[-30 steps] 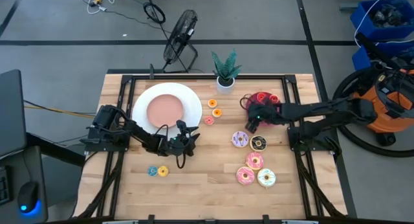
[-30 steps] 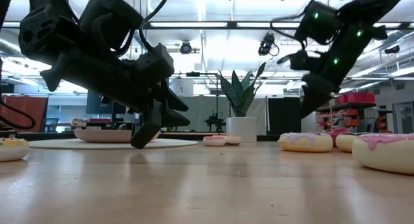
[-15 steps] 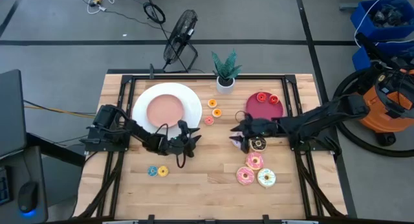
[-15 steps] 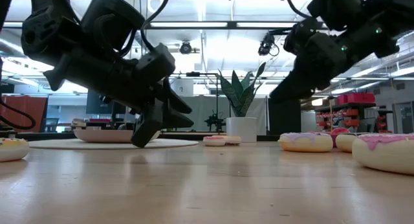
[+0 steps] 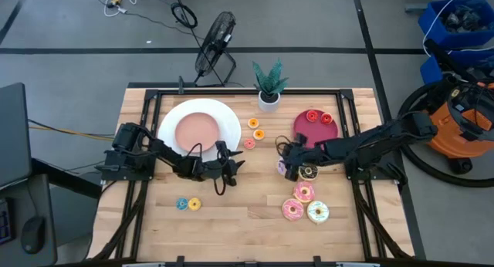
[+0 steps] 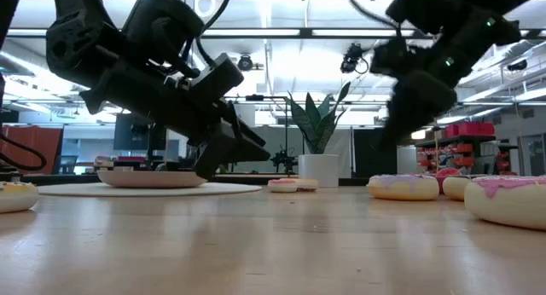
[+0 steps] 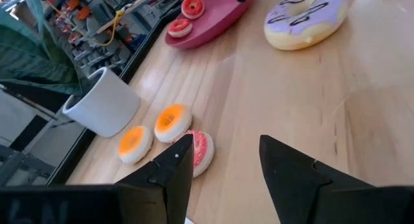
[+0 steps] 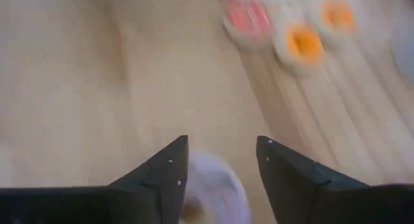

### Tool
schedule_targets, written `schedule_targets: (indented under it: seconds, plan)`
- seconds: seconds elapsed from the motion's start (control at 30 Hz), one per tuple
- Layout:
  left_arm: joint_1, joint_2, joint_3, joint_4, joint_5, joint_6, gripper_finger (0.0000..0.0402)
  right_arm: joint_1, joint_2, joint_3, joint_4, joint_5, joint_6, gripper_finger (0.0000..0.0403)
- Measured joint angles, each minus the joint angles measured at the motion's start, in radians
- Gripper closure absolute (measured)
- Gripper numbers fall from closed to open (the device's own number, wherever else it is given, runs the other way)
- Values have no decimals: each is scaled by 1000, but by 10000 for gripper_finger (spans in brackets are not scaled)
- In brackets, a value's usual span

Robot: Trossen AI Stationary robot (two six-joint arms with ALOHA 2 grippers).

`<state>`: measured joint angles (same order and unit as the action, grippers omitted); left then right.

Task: Pick & Place donuts
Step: Put the large purple donut on the pink plate

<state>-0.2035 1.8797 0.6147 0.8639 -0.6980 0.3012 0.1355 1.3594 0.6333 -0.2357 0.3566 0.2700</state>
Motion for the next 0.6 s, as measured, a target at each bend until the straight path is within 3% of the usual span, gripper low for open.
schedule_targets:
  seconds: [0.1, 0.3, 0.43, 0.6]
  plan:
    - [0, 0, 0, -1, 1, -2, 220, -12, -10, 4, -132, -11, 85, 173]
    - [1, 0, 0, -2, 11, -1, 220, -38, 9, -59, -61, -118, 141, 137]
    - [1, 0, 0, -4, 11, -1, 220, -40, 9, -81, -8, -110, 140, 153]
    - [1, 0, 0, -3, 17, -2, 220, -41, 9, -81, 1, -104, 137, 213]
